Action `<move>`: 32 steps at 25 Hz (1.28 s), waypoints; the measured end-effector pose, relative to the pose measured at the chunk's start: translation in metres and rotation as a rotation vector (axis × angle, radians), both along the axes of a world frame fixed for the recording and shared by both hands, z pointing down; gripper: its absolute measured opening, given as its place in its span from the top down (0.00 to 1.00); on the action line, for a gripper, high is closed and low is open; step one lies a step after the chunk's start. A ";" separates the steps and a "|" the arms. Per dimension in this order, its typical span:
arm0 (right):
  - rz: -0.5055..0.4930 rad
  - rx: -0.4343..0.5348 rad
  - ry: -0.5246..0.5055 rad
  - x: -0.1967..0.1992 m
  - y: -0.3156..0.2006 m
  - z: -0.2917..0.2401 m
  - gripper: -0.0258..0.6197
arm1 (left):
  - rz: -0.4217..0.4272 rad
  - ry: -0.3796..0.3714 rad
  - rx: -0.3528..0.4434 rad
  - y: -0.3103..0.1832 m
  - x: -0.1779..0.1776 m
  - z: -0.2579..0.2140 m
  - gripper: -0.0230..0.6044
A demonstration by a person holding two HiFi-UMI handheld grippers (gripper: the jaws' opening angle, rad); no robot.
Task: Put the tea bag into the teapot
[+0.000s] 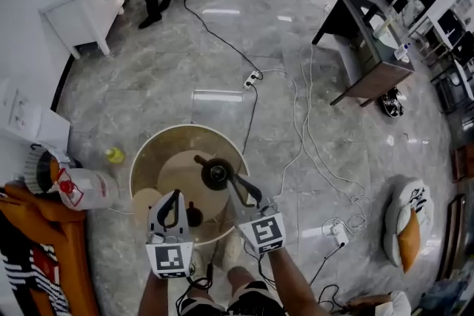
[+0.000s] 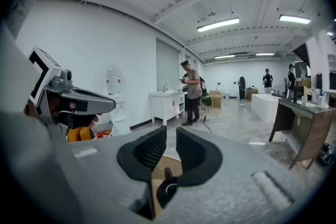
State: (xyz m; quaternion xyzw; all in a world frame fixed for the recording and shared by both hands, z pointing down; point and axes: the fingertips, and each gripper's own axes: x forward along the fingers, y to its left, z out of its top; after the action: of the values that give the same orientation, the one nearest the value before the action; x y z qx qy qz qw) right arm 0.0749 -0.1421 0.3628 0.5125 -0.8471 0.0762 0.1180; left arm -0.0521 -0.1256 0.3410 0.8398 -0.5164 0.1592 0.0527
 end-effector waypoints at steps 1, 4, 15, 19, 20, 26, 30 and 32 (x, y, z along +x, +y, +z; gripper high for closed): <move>0.009 0.007 -0.001 0.003 0.005 -0.011 0.88 | 0.015 -0.010 0.013 0.005 0.001 -0.010 0.94; 0.042 0.027 -0.011 0.011 0.021 -0.041 0.91 | 0.046 -0.011 0.049 0.018 0.006 -0.041 0.94; 0.175 0.096 -0.007 0.023 0.117 -0.118 0.96 | 0.143 0.028 0.113 0.092 0.004 -0.116 0.94; 0.217 0.115 -0.006 0.019 0.157 -0.134 0.96 | 0.184 0.028 0.120 0.124 -0.003 -0.127 0.94; 0.228 0.118 -0.004 0.018 0.167 -0.137 0.96 | 0.191 0.029 0.122 0.131 -0.005 -0.129 0.94; 0.280 0.114 0.005 0.007 0.220 -0.148 0.96 | 0.219 0.049 0.106 0.175 -0.022 -0.137 0.94; 0.303 0.134 0.014 -0.004 0.251 -0.150 0.96 | 0.251 0.039 0.117 0.201 -0.036 -0.137 0.94; 0.318 0.144 0.020 -0.011 0.264 -0.153 0.96 | 0.264 0.040 0.115 0.211 -0.043 -0.138 0.94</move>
State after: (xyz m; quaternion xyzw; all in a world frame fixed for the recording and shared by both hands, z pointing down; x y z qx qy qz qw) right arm 0.0638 0.1215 0.2101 0.6478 -0.7575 0.0279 0.0759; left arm -0.0948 0.0859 0.2031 0.9050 -0.4087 0.1179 -0.0066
